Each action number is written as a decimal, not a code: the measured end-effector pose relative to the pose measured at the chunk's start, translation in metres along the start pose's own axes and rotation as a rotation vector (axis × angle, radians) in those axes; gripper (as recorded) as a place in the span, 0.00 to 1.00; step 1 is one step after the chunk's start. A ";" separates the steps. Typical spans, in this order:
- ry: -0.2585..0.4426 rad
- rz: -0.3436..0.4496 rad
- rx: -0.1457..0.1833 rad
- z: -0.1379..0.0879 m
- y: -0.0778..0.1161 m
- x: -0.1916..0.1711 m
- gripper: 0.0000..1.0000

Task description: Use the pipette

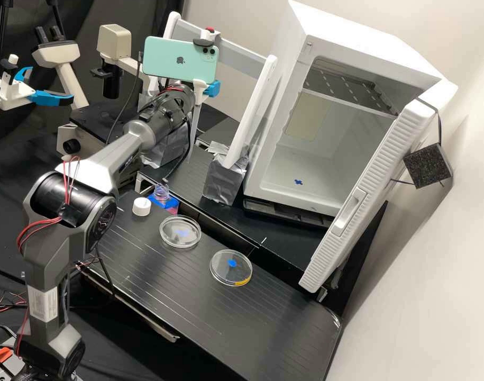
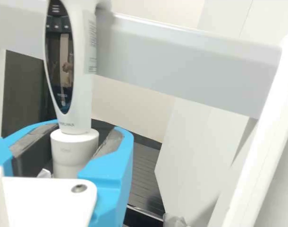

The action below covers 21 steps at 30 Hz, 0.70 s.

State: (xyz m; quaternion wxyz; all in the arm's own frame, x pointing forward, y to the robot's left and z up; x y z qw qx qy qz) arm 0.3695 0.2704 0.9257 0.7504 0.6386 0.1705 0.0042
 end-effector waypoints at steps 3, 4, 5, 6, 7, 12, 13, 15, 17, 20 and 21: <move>-0.009 0.016 -0.013 0.003 -0.001 -0.001 1.00; -0.010 0.018 -0.010 0.003 -0.002 -0.001 1.00; -0.009 0.018 -0.009 0.003 -0.003 -0.003 1.00; -0.008 0.019 -0.008 0.003 -0.004 -0.004 1.00; -0.003 0.022 0.001 0.002 -0.006 -0.006 1.00; 0.025 0.034 -0.017 -0.003 -0.010 -0.019 1.00; 0.032 0.035 0.009 -0.003 -0.011 -0.022 1.00; 0.049 0.043 0.020 -0.007 -0.012 -0.028 1.00; 0.053 0.053 0.010 -0.007 -0.012 -0.034 1.00; 0.056 0.059 0.014 -0.007 -0.013 -0.044 1.00; 0.055 0.056 0.023 -0.007 -0.014 -0.046 1.00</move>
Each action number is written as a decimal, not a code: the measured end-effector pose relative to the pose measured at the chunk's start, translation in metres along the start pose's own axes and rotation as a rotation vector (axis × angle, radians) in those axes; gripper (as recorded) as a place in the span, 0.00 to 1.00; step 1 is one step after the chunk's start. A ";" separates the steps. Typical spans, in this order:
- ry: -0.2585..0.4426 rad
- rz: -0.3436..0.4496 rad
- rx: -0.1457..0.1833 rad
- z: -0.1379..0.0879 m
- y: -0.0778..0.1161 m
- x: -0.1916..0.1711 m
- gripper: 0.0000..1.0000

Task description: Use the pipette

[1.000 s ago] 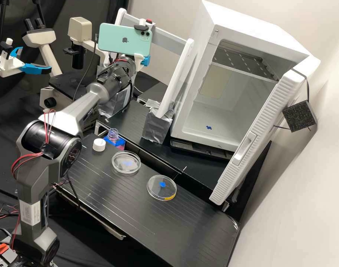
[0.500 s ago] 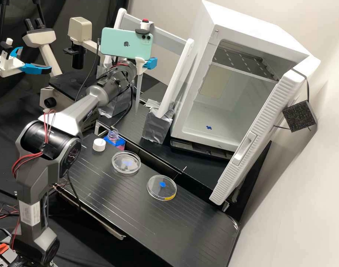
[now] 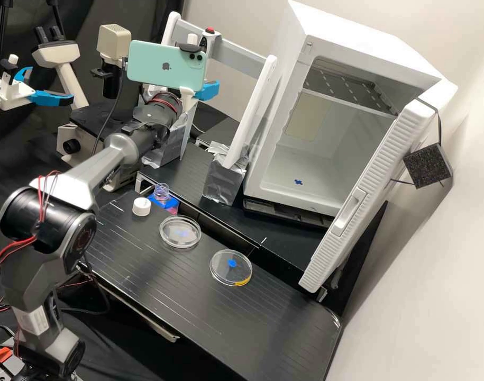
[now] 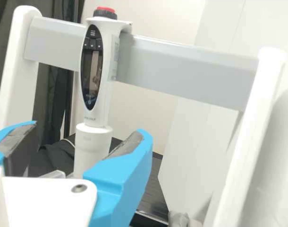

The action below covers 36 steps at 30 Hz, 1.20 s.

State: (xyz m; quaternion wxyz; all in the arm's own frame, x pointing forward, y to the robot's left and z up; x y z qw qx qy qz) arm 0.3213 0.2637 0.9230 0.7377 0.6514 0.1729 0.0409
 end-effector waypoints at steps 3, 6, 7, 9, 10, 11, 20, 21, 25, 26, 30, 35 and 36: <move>0.005 -0.010 0.002 0.000 -0.003 -0.012 1.00; 0.015 -0.013 0.001 0.001 -0.003 -0.029 1.00; 0.008 -0.013 0.002 0.004 -0.004 -0.038 1.00; 0.001 0.006 0.000 0.005 -0.001 -0.057 1.00; -0.011 0.018 0.003 0.007 -0.002 -0.068 1.00; -0.021 0.028 0.001 0.009 -0.002 -0.077 1.00; -0.139 0.061 0.059 0.044 -0.030 -0.145 1.00; -0.155 0.059 0.070 0.048 -0.033 -0.149 1.00; -0.232 0.054 0.112 0.072 -0.050 -0.164 1.00; -0.244 0.052 0.120 0.076 -0.053 -0.167 1.00; -0.268 0.048 0.156 0.087 -0.061 -0.174 1.00; -0.313 0.094 0.198 0.096 -0.061 -0.184 1.00; -0.320 0.103 0.197 0.097 -0.061 -0.186 1.00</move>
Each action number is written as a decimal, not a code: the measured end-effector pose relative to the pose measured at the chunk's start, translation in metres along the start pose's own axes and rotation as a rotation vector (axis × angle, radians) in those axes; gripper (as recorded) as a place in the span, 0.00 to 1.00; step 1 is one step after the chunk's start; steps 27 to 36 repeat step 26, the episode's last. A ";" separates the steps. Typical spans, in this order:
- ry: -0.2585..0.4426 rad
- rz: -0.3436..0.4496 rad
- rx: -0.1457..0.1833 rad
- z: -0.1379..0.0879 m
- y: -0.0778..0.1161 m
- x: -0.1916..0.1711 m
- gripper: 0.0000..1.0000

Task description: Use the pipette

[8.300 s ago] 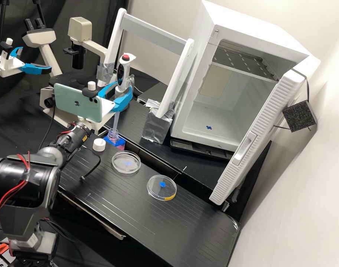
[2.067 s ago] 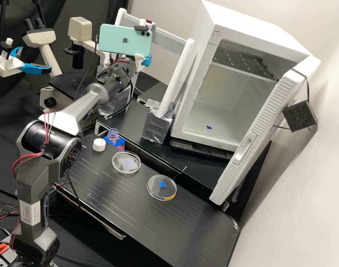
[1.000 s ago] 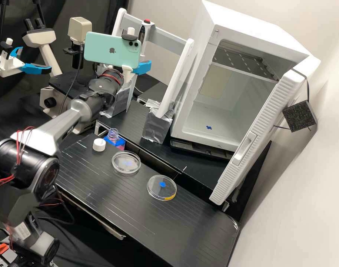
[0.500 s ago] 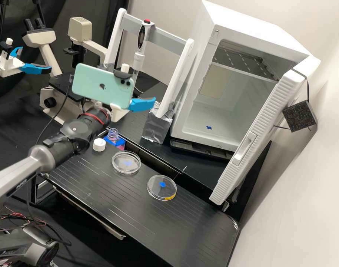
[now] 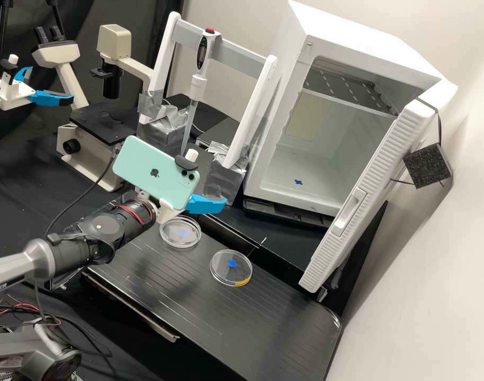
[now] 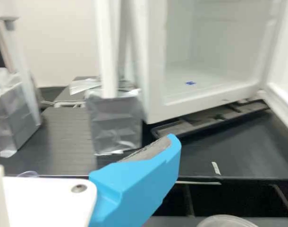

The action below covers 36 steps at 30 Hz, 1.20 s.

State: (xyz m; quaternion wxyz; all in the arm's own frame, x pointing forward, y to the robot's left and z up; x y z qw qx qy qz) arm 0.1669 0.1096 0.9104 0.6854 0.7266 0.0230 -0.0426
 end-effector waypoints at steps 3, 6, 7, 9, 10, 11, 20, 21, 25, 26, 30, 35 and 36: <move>-0.010 0.012 0.002 0.002 0.001 -0.001 1.00; -0.016 0.006 0.005 0.004 0.000 0.000 1.00; -0.022 0.000 0.007 0.005 0.000 0.002 1.00; -0.039 -0.011 0.012 0.008 -0.001 0.006 1.00; -0.046 -0.017 0.014 0.010 -0.001 0.008 1.00; -0.053 -0.023 0.016 0.011 -0.002 0.011 1.00; -0.071 -0.049 0.016 0.012 -0.002 0.022 1.00; -0.067 -0.053 0.015 0.011 -0.002 0.022 1.00; -0.062 -0.060 0.014 0.010 -0.004 0.022 1.00; -0.062 -0.060 0.014 0.010 -0.004 0.022 1.00; -0.062 -0.060 0.014 0.010 -0.004 0.022 1.00; -0.062 -0.060 0.014 0.010 -0.004 0.022 1.00; -0.062 -0.060 0.014 0.010 -0.004 0.022 1.00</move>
